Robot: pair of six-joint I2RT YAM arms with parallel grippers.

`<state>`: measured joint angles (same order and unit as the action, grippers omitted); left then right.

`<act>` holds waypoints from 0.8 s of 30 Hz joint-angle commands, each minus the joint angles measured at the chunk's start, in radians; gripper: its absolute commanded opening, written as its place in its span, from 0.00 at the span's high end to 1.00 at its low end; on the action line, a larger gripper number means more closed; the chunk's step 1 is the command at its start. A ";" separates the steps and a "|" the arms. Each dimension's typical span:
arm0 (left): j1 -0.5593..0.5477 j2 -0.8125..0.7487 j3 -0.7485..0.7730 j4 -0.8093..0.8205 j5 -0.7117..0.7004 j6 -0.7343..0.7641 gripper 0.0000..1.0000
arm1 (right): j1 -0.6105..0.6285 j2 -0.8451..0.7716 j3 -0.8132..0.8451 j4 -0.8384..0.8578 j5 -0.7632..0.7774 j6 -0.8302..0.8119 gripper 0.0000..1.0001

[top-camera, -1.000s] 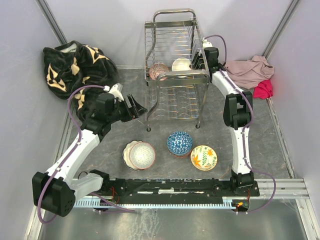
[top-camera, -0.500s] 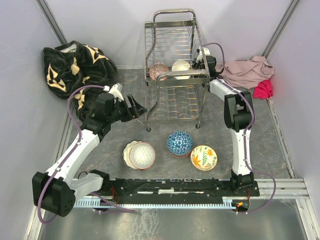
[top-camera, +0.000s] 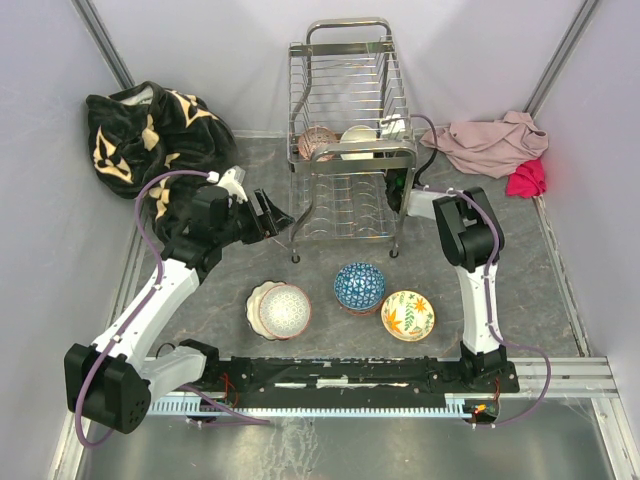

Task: Load the bowls into the dish rack
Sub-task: Place the bowl in the dish rack.

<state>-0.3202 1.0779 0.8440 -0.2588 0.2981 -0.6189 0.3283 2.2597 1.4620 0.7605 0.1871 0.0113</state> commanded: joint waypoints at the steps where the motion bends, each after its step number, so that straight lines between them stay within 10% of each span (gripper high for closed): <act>1: 0.004 -0.003 0.016 0.034 0.019 0.004 0.18 | 0.026 -0.045 -0.003 0.297 0.151 -0.157 1.00; 12: 0.005 0.013 0.015 0.038 0.015 0.004 0.18 | 0.089 0.096 0.022 0.665 0.167 -0.480 1.00; 24: 0.004 0.007 0.013 0.034 -0.008 0.009 0.18 | 0.112 0.125 -0.027 0.683 -0.002 -0.689 1.00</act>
<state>-0.3202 1.0924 0.8444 -0.2584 0.2951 -0.6189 0.4198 2.4138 1.4448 1.2778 0.2741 -0.5671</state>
